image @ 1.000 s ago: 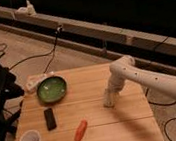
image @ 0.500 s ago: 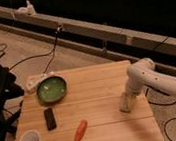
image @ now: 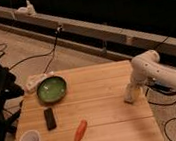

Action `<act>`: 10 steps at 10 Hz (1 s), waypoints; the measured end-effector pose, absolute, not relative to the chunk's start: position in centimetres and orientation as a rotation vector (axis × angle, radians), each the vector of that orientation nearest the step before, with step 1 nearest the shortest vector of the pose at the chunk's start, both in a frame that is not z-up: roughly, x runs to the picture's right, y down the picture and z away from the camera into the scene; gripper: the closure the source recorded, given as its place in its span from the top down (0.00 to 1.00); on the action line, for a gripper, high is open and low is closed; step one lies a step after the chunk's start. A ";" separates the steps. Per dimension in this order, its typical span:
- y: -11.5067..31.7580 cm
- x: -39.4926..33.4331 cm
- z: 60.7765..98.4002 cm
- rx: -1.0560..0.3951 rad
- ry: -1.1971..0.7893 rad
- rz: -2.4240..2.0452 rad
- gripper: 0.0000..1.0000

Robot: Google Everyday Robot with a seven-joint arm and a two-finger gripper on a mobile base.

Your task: Wipe the white sponge on the table

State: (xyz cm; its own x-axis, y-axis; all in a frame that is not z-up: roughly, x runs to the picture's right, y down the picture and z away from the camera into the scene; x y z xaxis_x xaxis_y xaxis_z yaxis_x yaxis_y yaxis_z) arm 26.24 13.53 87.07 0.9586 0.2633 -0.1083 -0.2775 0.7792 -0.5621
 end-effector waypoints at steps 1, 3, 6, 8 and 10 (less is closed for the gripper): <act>12.8 25.0 87.7 -0.608 0.009 0.279 0.00; 11.8 20.7 88.7 -0.607 -0.055 0.225 0.00; 13.7 16.7 87.7 -0.626 -0.133 0.168 0.00; 17.7 16.0 85.6 -0.671 -0.162 0.171 0.00; 20.7 18.6 83.8 -0.706 -0.115 0.227 0.00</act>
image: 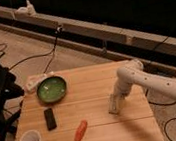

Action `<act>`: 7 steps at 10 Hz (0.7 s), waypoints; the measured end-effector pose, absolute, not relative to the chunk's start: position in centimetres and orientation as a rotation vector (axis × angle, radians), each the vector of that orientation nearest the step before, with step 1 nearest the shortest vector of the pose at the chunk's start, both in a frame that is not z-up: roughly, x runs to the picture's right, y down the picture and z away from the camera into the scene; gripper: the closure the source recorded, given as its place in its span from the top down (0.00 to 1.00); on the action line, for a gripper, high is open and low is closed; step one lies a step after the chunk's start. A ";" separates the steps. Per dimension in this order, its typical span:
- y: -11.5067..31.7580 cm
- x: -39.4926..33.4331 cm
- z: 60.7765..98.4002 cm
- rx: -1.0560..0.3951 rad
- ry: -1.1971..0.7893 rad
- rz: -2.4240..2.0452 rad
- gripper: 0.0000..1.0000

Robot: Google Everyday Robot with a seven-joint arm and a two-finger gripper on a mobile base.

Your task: Wipe the white sponge on the table

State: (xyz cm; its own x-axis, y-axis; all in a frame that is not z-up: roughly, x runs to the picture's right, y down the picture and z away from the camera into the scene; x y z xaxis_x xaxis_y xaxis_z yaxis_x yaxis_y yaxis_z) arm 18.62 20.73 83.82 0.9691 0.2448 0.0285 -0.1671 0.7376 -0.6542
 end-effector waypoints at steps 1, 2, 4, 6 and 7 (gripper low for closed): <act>21.5 20.7 83.2 -0.711 -0.073 0.250 0.00; 21.8 23.5 82.6 -0.705 -0.018 0.277 0.00; 20.1 28.0 81.8 -0.658 0.075 0.322 0.00; 16.6 29.3 82.6 -0.606 0.119 0.325 0.00; 14.9 28.1 83.6 -0.591 0.113 0.311 0.00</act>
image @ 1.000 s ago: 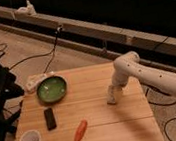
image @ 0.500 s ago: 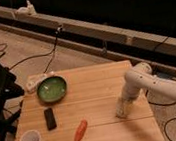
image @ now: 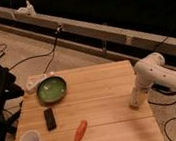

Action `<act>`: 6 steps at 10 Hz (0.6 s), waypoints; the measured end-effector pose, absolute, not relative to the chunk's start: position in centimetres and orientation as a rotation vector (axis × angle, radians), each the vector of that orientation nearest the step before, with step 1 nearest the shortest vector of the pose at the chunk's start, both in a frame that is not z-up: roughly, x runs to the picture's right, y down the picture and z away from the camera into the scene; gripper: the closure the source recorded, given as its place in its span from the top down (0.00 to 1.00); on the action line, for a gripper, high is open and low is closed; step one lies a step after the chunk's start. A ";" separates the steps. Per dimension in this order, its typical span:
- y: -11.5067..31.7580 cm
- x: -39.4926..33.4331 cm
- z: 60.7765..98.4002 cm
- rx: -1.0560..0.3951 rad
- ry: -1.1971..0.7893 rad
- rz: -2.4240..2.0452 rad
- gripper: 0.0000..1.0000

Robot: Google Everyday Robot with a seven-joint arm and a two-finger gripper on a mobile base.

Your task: Wipe the white sponge on the table

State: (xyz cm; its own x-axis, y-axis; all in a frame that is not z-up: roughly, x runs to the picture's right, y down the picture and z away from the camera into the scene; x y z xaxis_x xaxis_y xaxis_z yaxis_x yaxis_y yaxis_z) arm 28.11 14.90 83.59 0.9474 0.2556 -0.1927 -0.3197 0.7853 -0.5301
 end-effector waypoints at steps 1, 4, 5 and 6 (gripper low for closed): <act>13.6 26.4 84.7 -0.580 0.097 0.295 0.00; 12.5 19.1 87.5 -0.606 -0.011 0.220 0.00; 12.8 17.0 87.8 -0.618 -0.045 0.191 0.00; 13.7 14.9 87.7 -0.641 -0.086 0.159 0.00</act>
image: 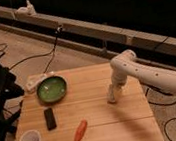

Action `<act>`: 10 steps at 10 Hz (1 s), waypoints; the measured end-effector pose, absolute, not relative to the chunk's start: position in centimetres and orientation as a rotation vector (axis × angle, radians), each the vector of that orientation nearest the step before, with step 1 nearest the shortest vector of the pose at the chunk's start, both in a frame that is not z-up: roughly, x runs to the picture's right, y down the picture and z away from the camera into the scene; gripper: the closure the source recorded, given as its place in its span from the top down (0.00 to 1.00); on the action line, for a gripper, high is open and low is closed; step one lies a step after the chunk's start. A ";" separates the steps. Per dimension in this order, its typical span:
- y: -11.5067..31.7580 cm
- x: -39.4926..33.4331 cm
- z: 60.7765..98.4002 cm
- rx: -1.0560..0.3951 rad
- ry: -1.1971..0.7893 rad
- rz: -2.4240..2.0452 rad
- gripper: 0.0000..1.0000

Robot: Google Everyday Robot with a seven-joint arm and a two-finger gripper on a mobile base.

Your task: Wipe the white sponge on the table

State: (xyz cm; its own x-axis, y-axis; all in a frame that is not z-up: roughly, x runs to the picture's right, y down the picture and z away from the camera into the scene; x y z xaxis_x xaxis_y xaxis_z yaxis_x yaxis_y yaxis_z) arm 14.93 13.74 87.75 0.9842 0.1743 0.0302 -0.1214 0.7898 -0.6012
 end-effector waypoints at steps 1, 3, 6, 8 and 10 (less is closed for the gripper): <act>15.1 13.4 87.3 -0.669 -0.123 0.135 0.00; 18.2 12.2 85.7 -0.723 -0.170 0.113 0.00; 22.1 17.6 83.2 -0.777 -0.089 0.139 0.00; 22.0 24.5 82.4 -0.761 0.037 0.211 0.00; 18.0 28.4 83.3 -0.701 0.126 0.250 0.00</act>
